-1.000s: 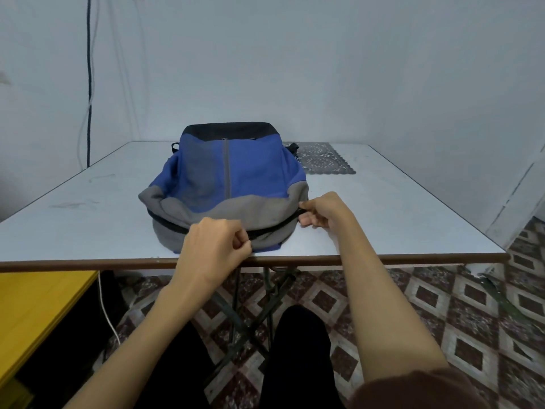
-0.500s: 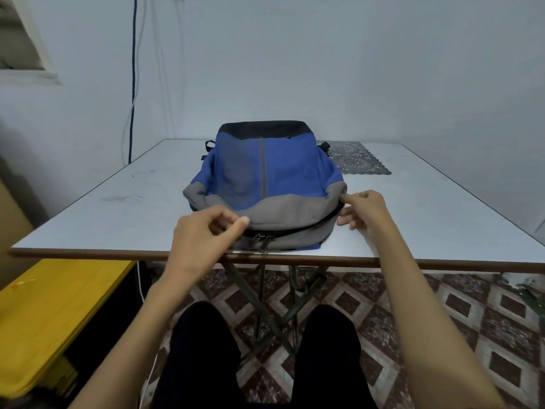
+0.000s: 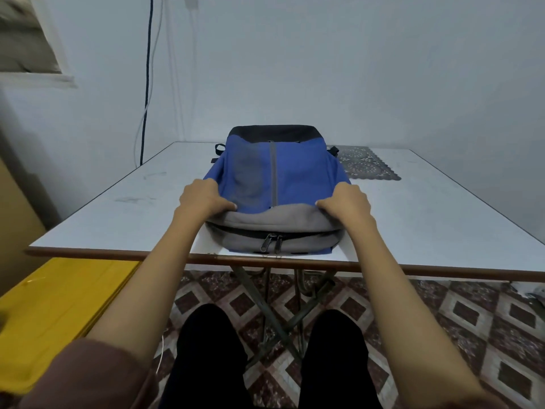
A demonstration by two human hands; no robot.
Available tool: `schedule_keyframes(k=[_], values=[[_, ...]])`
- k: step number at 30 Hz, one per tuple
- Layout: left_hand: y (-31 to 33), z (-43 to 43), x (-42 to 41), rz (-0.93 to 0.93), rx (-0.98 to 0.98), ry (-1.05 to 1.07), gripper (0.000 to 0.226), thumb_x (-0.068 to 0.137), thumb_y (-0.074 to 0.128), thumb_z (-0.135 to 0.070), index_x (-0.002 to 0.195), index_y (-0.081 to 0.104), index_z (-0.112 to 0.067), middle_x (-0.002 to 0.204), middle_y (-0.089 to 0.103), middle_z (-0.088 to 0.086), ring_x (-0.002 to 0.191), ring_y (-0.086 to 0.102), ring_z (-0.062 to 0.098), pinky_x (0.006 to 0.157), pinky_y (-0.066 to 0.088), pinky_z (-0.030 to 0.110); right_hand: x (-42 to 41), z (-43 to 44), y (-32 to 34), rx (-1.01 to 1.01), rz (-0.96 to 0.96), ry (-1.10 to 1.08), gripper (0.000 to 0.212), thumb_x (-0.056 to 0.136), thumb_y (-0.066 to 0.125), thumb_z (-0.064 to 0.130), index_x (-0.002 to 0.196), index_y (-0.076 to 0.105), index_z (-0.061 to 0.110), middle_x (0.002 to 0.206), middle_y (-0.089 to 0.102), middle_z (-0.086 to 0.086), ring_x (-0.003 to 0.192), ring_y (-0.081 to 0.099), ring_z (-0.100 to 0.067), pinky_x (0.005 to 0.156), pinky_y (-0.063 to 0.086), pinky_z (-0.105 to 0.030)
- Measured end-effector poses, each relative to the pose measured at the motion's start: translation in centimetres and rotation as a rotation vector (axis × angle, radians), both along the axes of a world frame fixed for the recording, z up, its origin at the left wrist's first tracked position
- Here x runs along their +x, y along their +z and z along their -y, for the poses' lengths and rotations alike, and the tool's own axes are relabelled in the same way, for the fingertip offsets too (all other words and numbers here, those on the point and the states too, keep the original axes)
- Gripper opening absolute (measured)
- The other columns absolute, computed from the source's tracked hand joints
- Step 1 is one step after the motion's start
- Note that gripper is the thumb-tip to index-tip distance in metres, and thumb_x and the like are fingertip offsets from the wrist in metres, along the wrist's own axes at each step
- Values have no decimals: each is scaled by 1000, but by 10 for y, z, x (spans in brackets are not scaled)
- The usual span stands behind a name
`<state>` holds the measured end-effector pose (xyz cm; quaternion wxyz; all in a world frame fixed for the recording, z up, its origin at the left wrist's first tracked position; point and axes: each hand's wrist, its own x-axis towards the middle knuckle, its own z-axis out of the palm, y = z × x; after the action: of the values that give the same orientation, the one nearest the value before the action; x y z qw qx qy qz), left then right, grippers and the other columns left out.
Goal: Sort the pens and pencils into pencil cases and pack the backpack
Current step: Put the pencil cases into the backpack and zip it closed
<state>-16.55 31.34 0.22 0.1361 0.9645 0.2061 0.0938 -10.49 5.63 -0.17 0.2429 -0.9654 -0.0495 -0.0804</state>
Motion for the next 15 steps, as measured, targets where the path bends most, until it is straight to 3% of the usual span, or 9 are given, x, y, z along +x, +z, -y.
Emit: schedule_keyframes(k=[5, 8, 11, 15], values=[[1, 0, 0, -21, -21, 8, 47, 75, 77, -48, 80, 47, -12, 74, 47, 5, 75, 50, 25, 59, 38, 31, 2, 3, 5, -19, -66, -10, 42, 84, 72, 28, 66, 37, 12, 71, 41, -3, 62, 45, -21, 47, 30, -27], [6, 0, 3, -88, -70, 33, 39, 79, 76, -35, 77, 45, -13, 79, 48, 7, 81, 52, 26, 65, 42, 34, 4, -2, 8, -117, -99, -30, 41, 86, 70, 28, 68, 36, 14, 72, 40, -2, 70, 48, -23, 58, 37, -29], [6, 0, 8, -74, -54, 49, 21, 80, 68, -18, 78, 48, -11, 83, 50, 9, 71, 49, 22, 57, 40, 31, 6, -5, 8, -136, -97, -26, 38, 88, 68, 19, 70, 35, 15, 74, 39, -1, 79, 47, -24, 58, 35, -29], [3, 3, 10, 24, -12, -14, 16, 78, 67, -16, 70, 56, -7, 74, 56, 8, 68, 51, 24, 51, 36, 26, 14, -2, 6, 43, -102, 31, 29, 83, 56, 4, 68, 33, 13, 72, 40, -5, 71, 45, -26, 55, 34, -26]])
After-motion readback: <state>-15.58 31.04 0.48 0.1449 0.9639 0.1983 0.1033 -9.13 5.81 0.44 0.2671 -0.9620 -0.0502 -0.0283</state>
